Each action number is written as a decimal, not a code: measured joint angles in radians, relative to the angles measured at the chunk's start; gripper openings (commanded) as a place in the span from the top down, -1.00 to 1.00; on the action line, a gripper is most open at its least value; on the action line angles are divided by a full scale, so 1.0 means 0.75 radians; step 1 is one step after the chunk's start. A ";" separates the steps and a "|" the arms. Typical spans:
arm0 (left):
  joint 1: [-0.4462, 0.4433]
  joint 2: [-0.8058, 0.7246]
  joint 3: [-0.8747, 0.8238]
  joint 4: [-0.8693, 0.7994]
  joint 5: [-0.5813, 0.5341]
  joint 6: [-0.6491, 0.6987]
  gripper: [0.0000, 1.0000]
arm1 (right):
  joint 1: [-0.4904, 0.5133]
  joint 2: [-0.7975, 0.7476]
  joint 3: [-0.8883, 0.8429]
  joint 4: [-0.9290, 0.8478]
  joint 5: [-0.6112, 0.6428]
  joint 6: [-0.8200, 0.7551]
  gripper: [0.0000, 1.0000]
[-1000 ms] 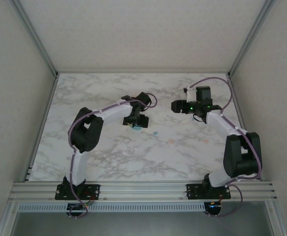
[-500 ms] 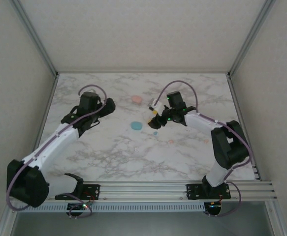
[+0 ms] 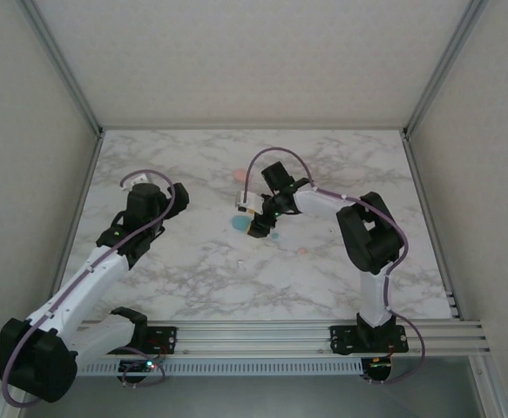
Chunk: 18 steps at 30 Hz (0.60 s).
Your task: Insert the wireless bluetooth earbuds into the charging case
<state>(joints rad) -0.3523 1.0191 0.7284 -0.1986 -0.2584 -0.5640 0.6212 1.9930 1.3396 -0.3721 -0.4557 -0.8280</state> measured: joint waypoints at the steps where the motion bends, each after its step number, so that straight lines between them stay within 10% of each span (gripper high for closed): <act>1: 0.003 -0.001 0.000 -0.001 -0.009 0.003 -1.00 | 0.005 0.017 0.011 -0.010 0.010 -0.001 -0.38; 18: 0.013 0.007 0.000 -0.011 -0.022 0.009 -1.00 | 0.053 0.163 0.152 -0.088 0.105 0.053 0.14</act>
<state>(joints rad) -0.3424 1.0241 0.7284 -0.2066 -0.2749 -0.5575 0.6613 2.1151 1.4536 -0.4381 -0.3767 -0.7883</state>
